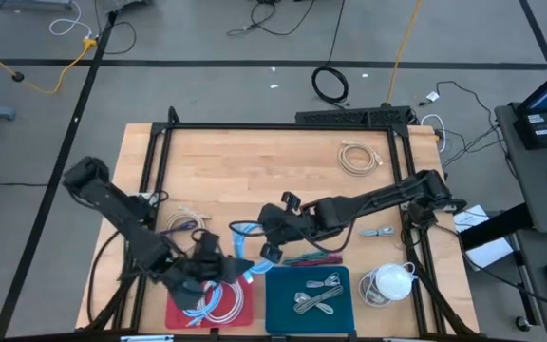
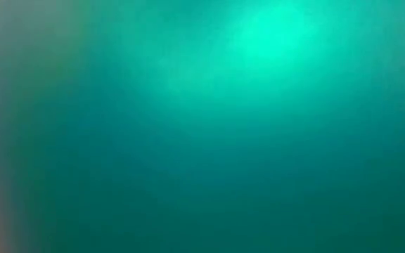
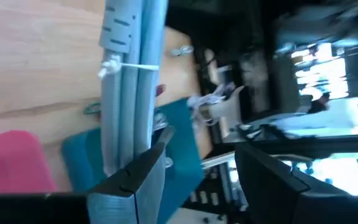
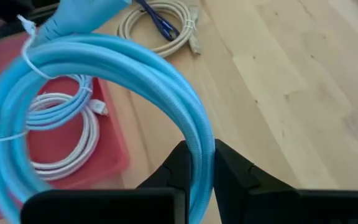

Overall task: Pick & Place USB Port
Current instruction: Put the sky blue HDMI cable into the red bin

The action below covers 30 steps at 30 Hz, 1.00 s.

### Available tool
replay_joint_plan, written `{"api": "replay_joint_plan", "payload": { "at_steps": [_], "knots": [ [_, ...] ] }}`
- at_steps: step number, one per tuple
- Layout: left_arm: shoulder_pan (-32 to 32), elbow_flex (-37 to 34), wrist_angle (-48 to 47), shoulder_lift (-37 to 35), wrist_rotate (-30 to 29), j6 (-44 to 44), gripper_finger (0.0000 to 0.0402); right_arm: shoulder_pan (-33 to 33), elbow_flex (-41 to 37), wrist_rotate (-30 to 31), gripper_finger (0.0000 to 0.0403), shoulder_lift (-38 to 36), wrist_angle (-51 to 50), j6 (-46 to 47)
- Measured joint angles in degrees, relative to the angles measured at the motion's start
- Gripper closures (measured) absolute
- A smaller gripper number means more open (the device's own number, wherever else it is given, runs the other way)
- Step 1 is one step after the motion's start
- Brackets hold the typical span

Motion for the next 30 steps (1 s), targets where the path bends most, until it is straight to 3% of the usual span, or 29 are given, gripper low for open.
{"api": "replay_joint_plan", "payload": {
  "at_steps": [6,12,21,25,30],
  "knots": [
    [0.6,0.0,1.2,1.1,2.7,1.0,0.0202,0.0,0.0,1.1,0.0374,0.0,-1.8,-0.1],
    [-2.0,0.1,9.1,-3.4,3.2,9.9,0.0202,-0.4,-1.3,1.0,0.0374,-0.2,-4.3,1.0],
    [-5.0,-0.1,-15.6,-5.3,2.1,-2.7,0.0202,0.1,-1.8,-1.2,0.0374,-0.1,-3.0,3.1],
    [-3.1,0.0,-19.3,-4.9,2.0,-3.0,0.0202,0.2,-1.8,-2.2,0.0374,-0.1,-1.7,3.4],
    [0.2,0.0,-16.5,-4.9,3.0,2.7,0.0202,0.2,-1.8,-2.2,0.0374,-0.1,-0.6,3.4]
  ]
}}
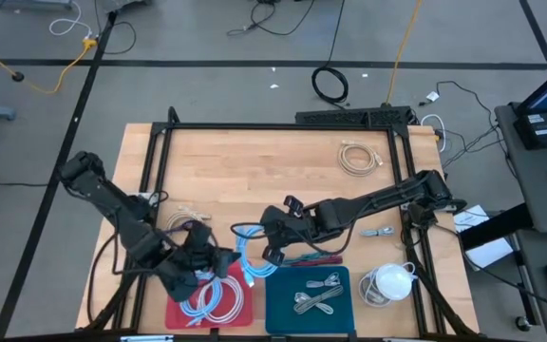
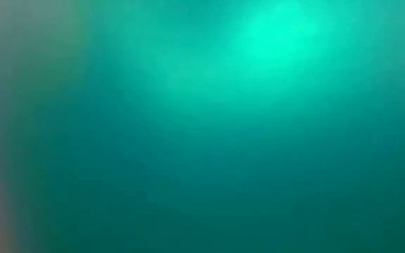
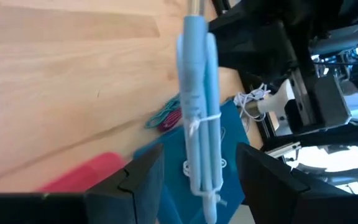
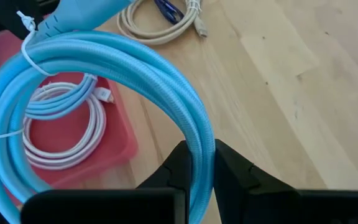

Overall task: Pick & Place USB Port
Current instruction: Put the sky blue HDMI cable into the red bin

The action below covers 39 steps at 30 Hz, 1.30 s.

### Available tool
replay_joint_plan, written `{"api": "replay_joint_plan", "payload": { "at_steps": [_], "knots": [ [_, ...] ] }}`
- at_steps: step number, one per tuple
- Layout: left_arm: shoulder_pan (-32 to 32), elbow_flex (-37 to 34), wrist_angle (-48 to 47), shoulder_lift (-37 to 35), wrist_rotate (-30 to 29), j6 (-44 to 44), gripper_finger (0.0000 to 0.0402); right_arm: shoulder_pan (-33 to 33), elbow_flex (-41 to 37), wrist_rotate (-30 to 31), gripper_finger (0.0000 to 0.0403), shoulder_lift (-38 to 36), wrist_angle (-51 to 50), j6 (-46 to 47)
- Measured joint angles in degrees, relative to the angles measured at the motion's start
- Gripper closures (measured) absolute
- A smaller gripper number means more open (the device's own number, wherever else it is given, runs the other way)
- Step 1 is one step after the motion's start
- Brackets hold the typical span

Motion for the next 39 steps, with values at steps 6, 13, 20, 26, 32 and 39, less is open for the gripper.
{"api": "replay_joint_plan", "payload": {
  "at_steps": [6,13,20,26,32,39],
  "knots": [
    [3.8,0.0,3.2,0.0,4.4,5.8,0.0202,0.0,0.0,0.0,0.0374,0.0,0.2,-0.1],
    [6.8,0.0,3.2,0.0,8.2,5.7,0.0212,0.0,0.0,0.0,0.0374,0.0,0.6,-1.1],
    [7.4,0.1,5.4,0.0,16.1,6.0,0.0346,0.0,0.0,-0.5,0.0337,-1.0,2.5,-4.0],
    [1.5,0.0,-0.1,-2.0,13.5,-3.1,0.0346,-0.1,0.1,-5.3,0.0253,-5.7,8.6,-7.7],
    [-12.9,-0.7,3.2,0.6,-0.6,-21.7,0.0346,0.8,0.1,-16.2,0.0217,-13.6,7.1,-9.0],
    [-17.9,-1.0,1.0,11.2,-7.1,-34.3,0.0346,6.4,0.1,-8.8,0.0222,-20.1,4.1,-10.9]
  ]
}}
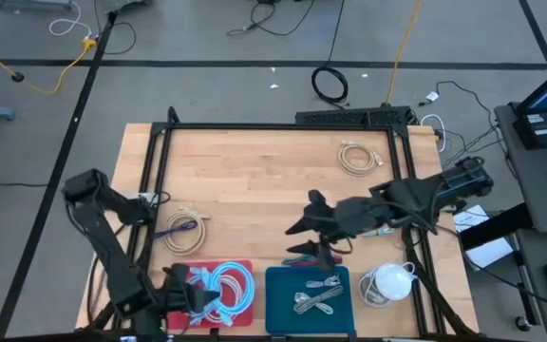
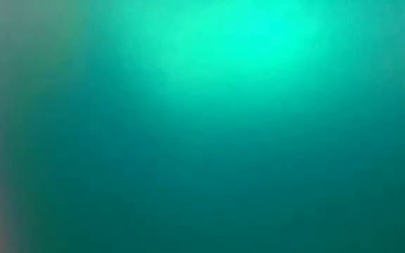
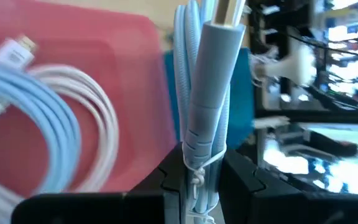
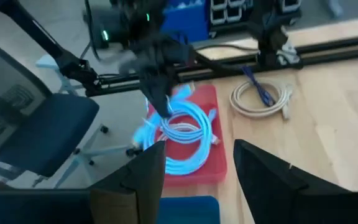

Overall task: Pick & Place USB Port
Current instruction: Put the sky blue HDMI cable into the red bin

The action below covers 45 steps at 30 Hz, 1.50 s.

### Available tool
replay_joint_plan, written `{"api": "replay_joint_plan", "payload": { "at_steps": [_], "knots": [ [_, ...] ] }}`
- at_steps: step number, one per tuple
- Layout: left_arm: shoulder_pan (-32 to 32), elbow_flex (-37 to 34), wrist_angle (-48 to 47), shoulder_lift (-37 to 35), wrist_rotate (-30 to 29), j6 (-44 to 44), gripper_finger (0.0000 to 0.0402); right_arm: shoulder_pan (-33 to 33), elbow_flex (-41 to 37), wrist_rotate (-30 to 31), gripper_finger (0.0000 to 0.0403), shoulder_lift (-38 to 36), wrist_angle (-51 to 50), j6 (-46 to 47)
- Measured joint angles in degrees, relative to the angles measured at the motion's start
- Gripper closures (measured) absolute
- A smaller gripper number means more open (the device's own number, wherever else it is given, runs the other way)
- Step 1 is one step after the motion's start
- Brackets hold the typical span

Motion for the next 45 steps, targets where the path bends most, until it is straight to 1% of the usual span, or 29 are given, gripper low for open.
{"api": "replay_joint_plan", "payload": {
  "at_steps": [3,7,19,27,32,39,40,41,42,45],
  "knots": [
    [1.3,0.0,1.0,2.8,1.1,-0.1,0.0346,2.0,0.0,3.1,0.0226,-0.9,0.0,-0.4],
    [1.8,0.0,1.6,5.1,2.4,-0.2,0.0346,3.4,0.0,3.2,0.0226,-0.9,0.2,0.6],
    [-1.3,0.0,1.0,4.2,2.8,-0.9,0.0346,4.9,-0.1,3.2,0.0231,-0.8,-0.2,3.0],
    [1.0,0.0,-3.6,4.2,7.3,-0.6,0.0346,5.3,-0.1,3.2,0.0232,-0.8,-1.1,3.0],
    [3.3,0.0,-5.4,4.2,14.0,0.7,0.0346,5.3,-0.1,3.2,0.0232,-0.8,-1.1,2.8],
    [3.6,0.0,-5.0,4.2,16.2,0.9,0.0346,5.3,-0.1,3.2,0.0232,-0.8,-1.1,2.2],
    [3.6,0.0,-5.0,4.2,16.5,1.2,0.0342,5.3,-0.1,3.2,0.0232,-0.8,-1.2,2.0],
    [3.6,0.0,-5.0,4.2,17.4,1.5,0.0329,5.3,-0.1,3.2,0.0232,-0.8,-1.3,2.0],
    [3.7,0.0,-5.2,4.2,19.0,1.5,0.0311,5.3,-0.1,3.2,0.0232,-0.8,-1.6,2.0],
    [4.0,0.0,-6.0,4.2,22.7,0.8,0.0240,5.3,-0.1,3.2,0.0232,-0.8,-2.3,1.9]
  ]
}}
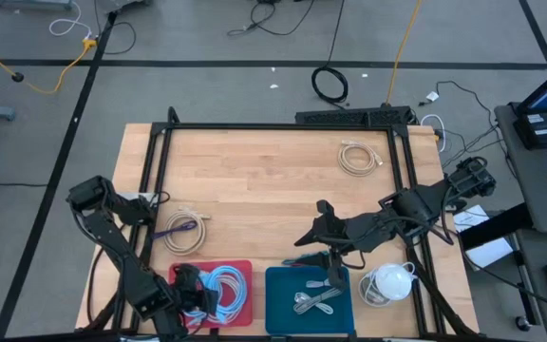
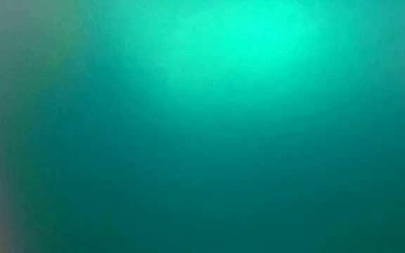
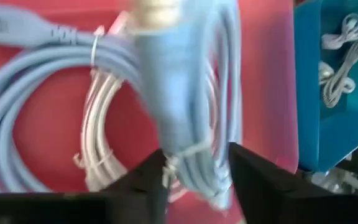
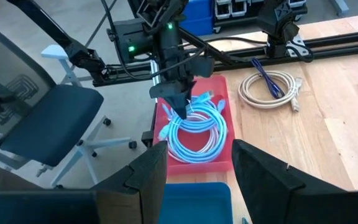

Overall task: Pick & Place USB Port
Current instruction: Put the sky blue HDMI cable into the red bin, then put the white USB cable into the blue bin

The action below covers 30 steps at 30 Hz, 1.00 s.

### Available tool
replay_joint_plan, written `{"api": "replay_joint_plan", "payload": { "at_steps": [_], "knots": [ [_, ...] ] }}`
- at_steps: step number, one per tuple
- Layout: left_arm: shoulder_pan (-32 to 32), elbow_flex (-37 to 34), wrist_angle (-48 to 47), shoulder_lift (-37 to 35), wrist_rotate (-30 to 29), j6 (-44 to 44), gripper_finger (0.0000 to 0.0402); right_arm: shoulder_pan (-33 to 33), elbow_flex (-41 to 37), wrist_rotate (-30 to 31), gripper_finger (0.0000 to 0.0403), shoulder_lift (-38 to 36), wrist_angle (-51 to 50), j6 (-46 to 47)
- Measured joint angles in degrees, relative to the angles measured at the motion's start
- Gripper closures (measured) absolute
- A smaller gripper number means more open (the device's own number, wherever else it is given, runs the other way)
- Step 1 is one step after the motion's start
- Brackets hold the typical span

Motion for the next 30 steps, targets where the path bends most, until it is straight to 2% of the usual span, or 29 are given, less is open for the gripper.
{"api": "replay_joint_plan", "payload": {
  "at_steps": [4,9,15,21,26,30],
  "knots": [
    [0.7,0.0,0.1,0.0,1.1,0.3,0.0164,0.0,0.0,0.0,0.0232,0.0,-0.2,-0.3],
    [2.5,0.0,0.2,-1.1,-0.6,1.3,0.0124,-0.1,0.0,0.0,0.0232,0.0,0.0,-0.8],
    [4.4,0.0,0.4,-7.3,-5.0,5.7,0.0131,-0.1,0.0,0.0,0.0232,0.0,0.0,-0.9],
    [6.1,0.0,-0.1,-15.5,-12.4,12.5,0.0146,-0.1,0.0,0.0,0.0232,0.0,0.0,-0.8],
    [8.0,0.0,-1.9,-20.3,-12.7,18.3,0.0149,-0.1,0.0,-0.2,0.0232,0.0,0.0,-0.4],
    [10.3,0.0,-8.1,-22.9,-12.6,20.2,0.0149,-0.1,0.0,-0.1,0.0232,0.0,-0.7,-0.4]
  ]
}}
